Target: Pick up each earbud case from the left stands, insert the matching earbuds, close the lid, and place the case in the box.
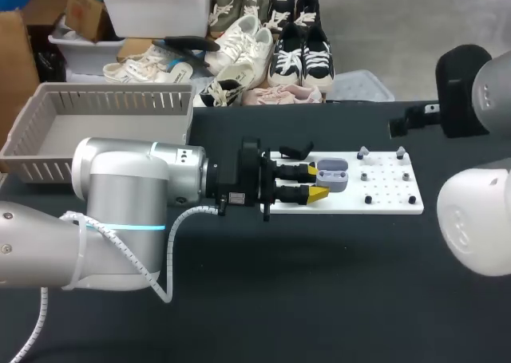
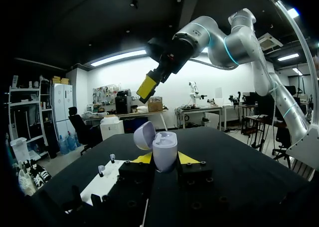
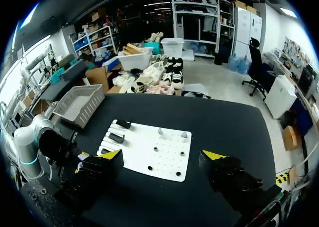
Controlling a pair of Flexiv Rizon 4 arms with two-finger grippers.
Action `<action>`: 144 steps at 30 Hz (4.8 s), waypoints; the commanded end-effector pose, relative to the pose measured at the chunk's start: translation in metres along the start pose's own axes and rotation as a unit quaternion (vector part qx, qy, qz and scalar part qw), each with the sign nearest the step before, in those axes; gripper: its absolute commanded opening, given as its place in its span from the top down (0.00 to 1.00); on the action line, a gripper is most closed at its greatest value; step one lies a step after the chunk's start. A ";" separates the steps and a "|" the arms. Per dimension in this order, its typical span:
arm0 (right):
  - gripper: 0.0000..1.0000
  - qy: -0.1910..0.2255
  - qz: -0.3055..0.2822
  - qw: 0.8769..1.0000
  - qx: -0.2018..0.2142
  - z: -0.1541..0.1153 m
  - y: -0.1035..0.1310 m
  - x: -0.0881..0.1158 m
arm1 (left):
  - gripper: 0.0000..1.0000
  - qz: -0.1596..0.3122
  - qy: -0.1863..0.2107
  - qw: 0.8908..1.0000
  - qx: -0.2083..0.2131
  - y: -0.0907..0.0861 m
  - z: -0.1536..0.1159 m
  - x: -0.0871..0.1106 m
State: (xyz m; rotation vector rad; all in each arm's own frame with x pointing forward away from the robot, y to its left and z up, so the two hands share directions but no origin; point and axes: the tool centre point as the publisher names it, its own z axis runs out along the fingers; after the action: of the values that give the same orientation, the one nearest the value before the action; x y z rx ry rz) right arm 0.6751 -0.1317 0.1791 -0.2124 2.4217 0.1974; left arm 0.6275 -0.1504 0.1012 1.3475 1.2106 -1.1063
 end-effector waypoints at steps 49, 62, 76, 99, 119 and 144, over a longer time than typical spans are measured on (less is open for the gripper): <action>0.40 0.235 -0.074 0.965 0.088 0.151 -0.050 0.003 | 1.00 0.000 -0.001 1.000 0.000 0.000 0.000 0.001; 0.51 0.250 -0.071 0.961 0.100 0.161 -0.053 0.010 | 1.00 0.000 -0.001 1.000 0.000 0.000 0.000 0.001; 0.57 0.254 -0.072 0.957 0.118 0.172 -0.058 0.015 | 1.00 0.000 -0.001 1.000 0.000 0.000 0.000 0.001; 0.63 0.263 -0.064 0.954 0.127 0.177 -0.062 0.018 | 1.00 0.000 -0.001 1.000 0.000 0.000 0.000 0.001; 0.70 0.266 -0.063 0.953 0.133 0.182 -0.064 0.019 | 1.00 0.000 -0.001 1.000 0.000 0.000 0.000 0.001; 1.00 0.274 -0.068 0.948 0.146 0.188 -0.064 0.019 | 1.00 0.000 -0.001 1.000 0.000 0.000 0.000 0.001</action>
State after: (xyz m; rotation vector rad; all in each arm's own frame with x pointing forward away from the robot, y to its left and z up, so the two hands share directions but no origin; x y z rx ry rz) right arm 0.7908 -0.1610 0.0208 -0.3335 2.9300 -0.2993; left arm 0.6275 -0.1505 0.1012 1.3475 1.2107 -1.1063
